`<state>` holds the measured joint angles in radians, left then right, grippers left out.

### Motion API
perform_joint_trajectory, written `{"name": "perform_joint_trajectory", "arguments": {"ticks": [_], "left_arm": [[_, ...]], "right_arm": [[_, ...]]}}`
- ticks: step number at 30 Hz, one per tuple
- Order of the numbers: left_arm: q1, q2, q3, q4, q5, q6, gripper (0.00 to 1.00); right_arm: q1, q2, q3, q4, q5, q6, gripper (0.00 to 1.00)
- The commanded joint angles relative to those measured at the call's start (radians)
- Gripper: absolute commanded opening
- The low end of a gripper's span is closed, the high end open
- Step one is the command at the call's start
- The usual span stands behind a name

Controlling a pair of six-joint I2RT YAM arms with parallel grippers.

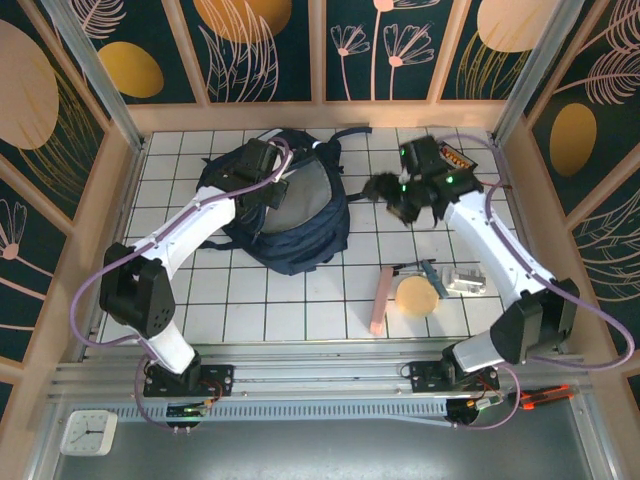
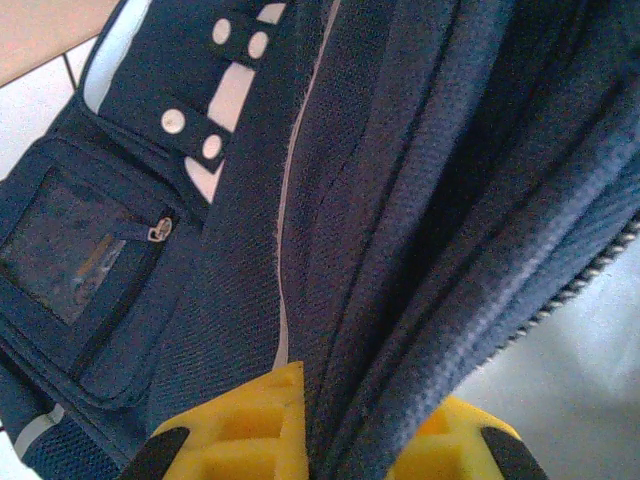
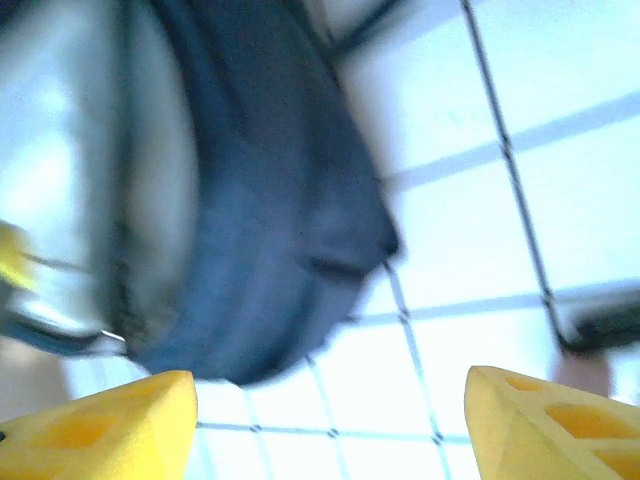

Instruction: Pack the student bag

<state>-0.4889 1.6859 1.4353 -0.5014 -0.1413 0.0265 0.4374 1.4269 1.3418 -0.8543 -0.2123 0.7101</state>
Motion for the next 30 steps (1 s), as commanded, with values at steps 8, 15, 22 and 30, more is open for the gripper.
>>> {"name": "perform_joint_trajectory", "arguments": {"ticks": [8, 15, 22, 30], "left_arm": [[0.012, -0.072, -0.034, 0.034, 0.036, 0.01, 0.0], [0.012, -0.086, -0.042, 0.035, 0.035, 0.004, 0.0], [0.012, -0.089, -0.044, 0.04, 0.055, -0.015, 0.0], [0.012, -0.084, -0.007, 0.041, 0.102, -0.041, 0.0]], "right_arm": [[0.235, 0.008, -0.323, -0.169, 0.092, 0.133, 0.74], [0.247, 0.087, -0.39, -0.072, 0.093, 0.115, 0.73], [0.249, 0.157, -0.399, 0.017, 0.105, 0.101, 0.51], [0.244, 0.089, -0.301, 0.009, 0.129, 0.078, 0.17]]}}
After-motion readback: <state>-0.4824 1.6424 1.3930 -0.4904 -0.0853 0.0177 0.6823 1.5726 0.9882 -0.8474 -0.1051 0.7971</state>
